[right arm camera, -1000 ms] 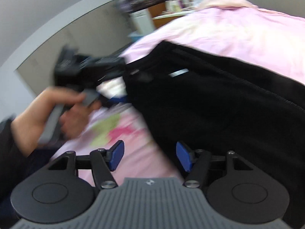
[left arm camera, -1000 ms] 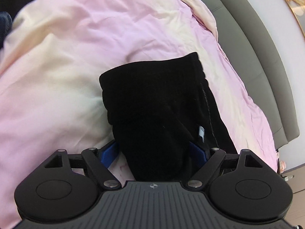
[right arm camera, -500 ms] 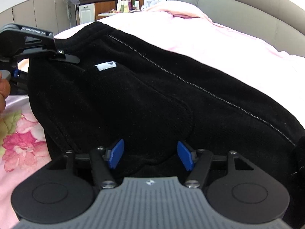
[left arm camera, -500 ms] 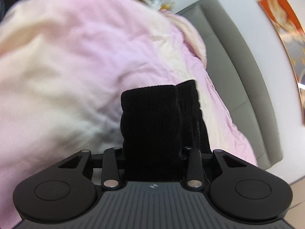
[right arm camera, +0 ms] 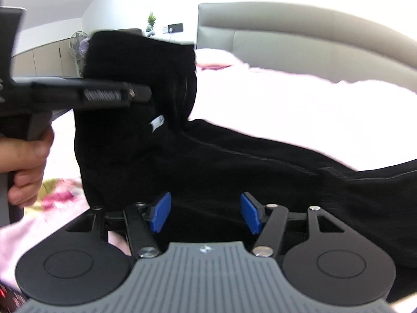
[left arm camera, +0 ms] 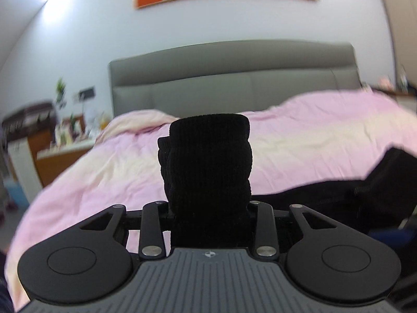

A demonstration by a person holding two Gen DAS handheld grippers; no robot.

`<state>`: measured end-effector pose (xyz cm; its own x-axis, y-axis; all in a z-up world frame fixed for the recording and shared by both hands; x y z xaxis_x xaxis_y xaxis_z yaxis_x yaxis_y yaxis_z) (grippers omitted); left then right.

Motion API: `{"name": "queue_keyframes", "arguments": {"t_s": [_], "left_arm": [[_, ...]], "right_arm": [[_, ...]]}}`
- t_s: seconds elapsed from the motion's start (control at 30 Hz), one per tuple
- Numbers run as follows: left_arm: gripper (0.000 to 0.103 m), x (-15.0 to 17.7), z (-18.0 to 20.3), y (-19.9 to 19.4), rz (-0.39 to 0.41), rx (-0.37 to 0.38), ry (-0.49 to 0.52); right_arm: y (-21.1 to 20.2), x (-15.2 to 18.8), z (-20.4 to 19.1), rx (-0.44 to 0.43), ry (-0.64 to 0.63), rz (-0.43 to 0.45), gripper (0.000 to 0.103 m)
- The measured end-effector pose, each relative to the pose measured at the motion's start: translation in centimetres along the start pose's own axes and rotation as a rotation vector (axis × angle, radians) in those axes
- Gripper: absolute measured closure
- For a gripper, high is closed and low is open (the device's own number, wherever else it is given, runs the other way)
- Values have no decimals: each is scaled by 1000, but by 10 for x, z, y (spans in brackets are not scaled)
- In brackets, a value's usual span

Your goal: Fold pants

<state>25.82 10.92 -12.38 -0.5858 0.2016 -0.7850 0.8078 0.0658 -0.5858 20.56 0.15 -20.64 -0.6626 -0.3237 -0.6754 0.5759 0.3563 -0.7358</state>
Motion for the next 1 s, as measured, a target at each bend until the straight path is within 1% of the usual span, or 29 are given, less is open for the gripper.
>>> {"name": "queue_keyframes", "arguments": {"t_s": [0.07, 0.13, 0.17, 0.23, 0.3, 0.33, 0.37, 0.4, 0.43, 0.5, 0.53, 0.57, 0.6, 0.63, 0.77, 0.8, 0.83, 0.9, 0.93, 1.0], "left_arm": [[63, 1, 25, 8, -17, -45, 111], [61, 7, 51, 18, -35, -73, 226], [59, 10, 63, 21, -42, -74, 271], [55, 17, 84, 23, -61, -50, 331], [52, 28, 102, 31, -109, -13, 384], [50, 36, 111, 35, -132, 6, 396], [50, 44, 115, 42, -159, 38, 386], [49, 54, 117, 50, -198, 84, 360], [49, 61, 117, 55, -219, 112, 338], [47, 63, 115, 53, -191, 116, 331], [36, 61, 113, 49, -187, 130, 320], [17, 59, 110, 45, -189, 169, 300], [12, 55, 106, 37, -199, 238, 261], [8, 53, 101, 29, -204, 294, 219], [8, 47, 67, -2, -216, 461, 100], [8, 44, 53, -7, -223, 493, 59], [8, 42, 37, -9, -231, 510, -4], [6, 40, -2, -8, -251, 540, -179], [3, 42, -21, -4, -264, 564, -273], [2, 50, -55, 12, -307, 602, -449]], "right_arm": [[-6, 9, 18, 43, 11, -5, 46], [-17, 17, 39, 77, 56, -15, 46], [-22, 21, 47, 89, 81, -17, 46], [-32, 26, 66, 116, 127, -9, 46], [-44, 27, 83, 138, 165, 3, 46], [-49, 29, 93, 146, 184, 7, 46], [-53, 28, 100, 152, 203, 13, 46], [-58, 28, 107, 156, 226, 17, 46], [-61, 26, 113, 158, 246, 20, 46], [-63, 23, 119, 149, 274, 30, 46], [-65, 21, 121, 142, 276, 35, 46], [-66, 16, 122, 138, 273, 39, 46], [-66, 13, 119, 132, 269, 43, 46], [-66, 10, 118, 123, 266, 44, 46], [-51, -11, 100, 37, 277, 42, 45], [-41, -18, 95, 12, 278, 26, 43], [-32, -25, 90, -11, 280, 4, 43], [-11, -35, 78, -70, 288, -53, 43], [-1, -37, 73, -101, 293, -77, 43], [16, -42, 64, -146, 306, -108, 43]]}}
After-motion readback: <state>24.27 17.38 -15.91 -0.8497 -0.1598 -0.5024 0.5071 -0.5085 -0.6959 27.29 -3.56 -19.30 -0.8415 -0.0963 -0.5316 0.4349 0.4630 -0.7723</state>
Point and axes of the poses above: each gripper's, at about its wrist camera, not at the fingertips, and y roughly the way its jaws point, z to its right, x to its underside, the point moved 6 cm from there along y, roughly the way its jaws point, and after that the axes turned 15 degrees about -z, right-handed, at the moved point
